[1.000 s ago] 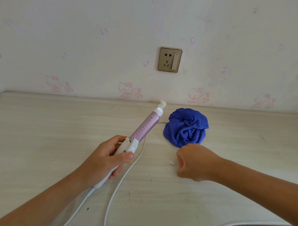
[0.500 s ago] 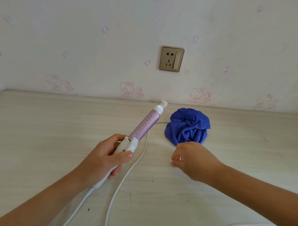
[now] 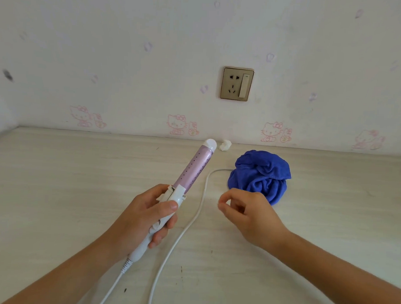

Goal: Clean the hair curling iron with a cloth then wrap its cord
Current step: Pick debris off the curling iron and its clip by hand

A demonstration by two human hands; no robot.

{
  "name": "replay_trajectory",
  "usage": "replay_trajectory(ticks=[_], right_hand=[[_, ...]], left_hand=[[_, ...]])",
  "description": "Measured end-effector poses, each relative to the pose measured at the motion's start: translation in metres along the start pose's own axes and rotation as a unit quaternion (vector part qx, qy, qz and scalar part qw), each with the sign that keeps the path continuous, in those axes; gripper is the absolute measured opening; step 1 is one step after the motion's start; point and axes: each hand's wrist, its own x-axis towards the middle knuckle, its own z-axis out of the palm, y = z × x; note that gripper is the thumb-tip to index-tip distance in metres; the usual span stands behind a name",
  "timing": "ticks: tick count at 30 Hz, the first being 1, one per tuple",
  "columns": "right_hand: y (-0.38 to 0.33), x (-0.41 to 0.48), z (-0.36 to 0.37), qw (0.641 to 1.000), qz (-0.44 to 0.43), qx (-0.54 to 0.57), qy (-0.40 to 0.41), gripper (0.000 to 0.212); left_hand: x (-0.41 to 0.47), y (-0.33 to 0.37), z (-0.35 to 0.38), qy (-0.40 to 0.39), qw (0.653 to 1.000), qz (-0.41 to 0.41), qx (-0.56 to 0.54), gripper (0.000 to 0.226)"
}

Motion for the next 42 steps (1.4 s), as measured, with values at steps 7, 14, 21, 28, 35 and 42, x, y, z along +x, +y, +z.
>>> replay_trajectory(ticks=[7,14,21,28,35,42], right_hand=[[-0.025,0.031,0.021,0.965,-0.003,0.236,0.111,0.02],[-0.032,0.066,0.024,0.95,-0.009,0.285,0.124,0.02],[-0.029,0.07,0.032,0.955,0.015,0.28,0.097,0.011],[-0.024,0.068,0.026,0.975,0.026,0.199,0.1,0.017],[-0.022,0.071,0.026,0.964,0.047,0.226,0.134,0.013],[-0.026,0.055,0.057,0.982,-0.02,0.17,0.073,0.01]], left_hand=[[0.003,-0.004,-0.009,-0.006,0.99,-0.057,-0.13,0.063],[0.006,-0.013,-0.016,-0.024,0.971,-0.064,-0.228,0.058],[0.006,-0.021,-0.012,-0.017,0.987,-0.036,-0.153,0.058],[0.007,-0.024,-0.008,0.005,0.998,-0.022,-0.061,0.069],[0.007,-0.024,-0.005,0.011,0.999,-0.011,-0.039,0.072],[0.013,-0.02,-0.006,0.019,0.999,-0.012,-0.044,0.05]])
